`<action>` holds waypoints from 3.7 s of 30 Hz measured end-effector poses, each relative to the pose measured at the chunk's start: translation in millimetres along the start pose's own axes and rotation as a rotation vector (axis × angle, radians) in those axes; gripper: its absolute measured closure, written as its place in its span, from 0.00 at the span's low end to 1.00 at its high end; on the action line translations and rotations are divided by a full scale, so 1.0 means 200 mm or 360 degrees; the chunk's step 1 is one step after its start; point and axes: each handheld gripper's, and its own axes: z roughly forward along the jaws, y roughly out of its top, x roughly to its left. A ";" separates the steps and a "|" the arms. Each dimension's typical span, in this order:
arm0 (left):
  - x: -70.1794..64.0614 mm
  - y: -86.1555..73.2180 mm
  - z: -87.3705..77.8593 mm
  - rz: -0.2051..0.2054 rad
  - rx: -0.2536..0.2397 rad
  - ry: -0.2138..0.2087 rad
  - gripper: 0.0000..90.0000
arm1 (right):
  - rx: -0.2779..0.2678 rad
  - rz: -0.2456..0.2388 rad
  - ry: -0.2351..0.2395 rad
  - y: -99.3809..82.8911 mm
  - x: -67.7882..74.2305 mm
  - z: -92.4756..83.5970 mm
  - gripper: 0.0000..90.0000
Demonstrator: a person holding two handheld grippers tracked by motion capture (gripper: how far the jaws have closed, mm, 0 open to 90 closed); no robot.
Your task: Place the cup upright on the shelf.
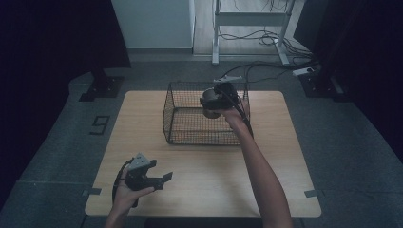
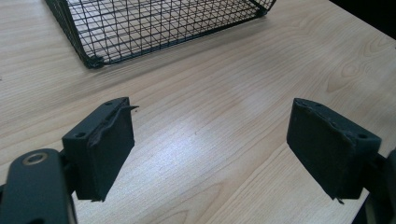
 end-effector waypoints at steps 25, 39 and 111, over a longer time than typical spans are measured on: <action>0.02 0.00 -0.02 -0.0013 -0.0031 0.0003 0.17 | 0.0121 -0.0007 0.0001 -0.04 -0.06 0.29 0.15; 0.02 0.00 -0.02 -0.0016 -0.0025 -0.0001 0.17 | 0.0209 -0.0005 -0.0031 -0.09 -0.08 0.39 0.15; -0.01 0.00 0.00 0.0012 -0.0007 -0.0025 0.17 | 0.0582 -0.0003 -0.0121 -0.25 -0.17 0.64 0.14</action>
